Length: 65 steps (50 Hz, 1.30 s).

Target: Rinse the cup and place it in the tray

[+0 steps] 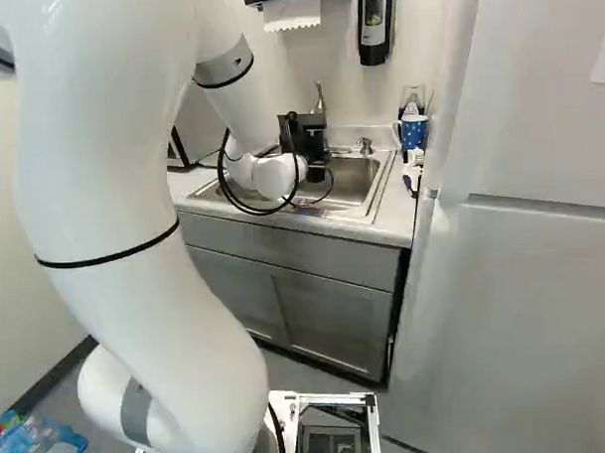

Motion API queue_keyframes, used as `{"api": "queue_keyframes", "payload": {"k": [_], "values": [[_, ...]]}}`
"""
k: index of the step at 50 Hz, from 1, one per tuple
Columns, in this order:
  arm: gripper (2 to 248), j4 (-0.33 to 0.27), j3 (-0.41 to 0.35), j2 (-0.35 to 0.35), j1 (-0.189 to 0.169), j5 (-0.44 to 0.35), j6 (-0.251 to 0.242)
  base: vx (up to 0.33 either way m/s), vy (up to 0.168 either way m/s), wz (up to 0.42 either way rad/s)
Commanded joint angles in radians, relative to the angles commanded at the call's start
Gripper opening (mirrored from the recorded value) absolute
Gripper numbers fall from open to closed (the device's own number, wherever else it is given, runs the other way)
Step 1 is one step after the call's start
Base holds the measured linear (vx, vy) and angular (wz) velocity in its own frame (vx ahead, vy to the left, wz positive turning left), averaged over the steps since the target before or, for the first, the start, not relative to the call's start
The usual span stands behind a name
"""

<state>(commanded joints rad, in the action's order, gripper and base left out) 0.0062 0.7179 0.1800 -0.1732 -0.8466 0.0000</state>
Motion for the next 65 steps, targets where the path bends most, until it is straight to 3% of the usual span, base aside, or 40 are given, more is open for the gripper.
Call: {"api": "queue_keyframes", "payload": {"k": [65], "values": [[125, 0.000, 0.000, 0.000, -0.001, 0.000, 0.000, 0.000, 0.000, 0.000]]}}
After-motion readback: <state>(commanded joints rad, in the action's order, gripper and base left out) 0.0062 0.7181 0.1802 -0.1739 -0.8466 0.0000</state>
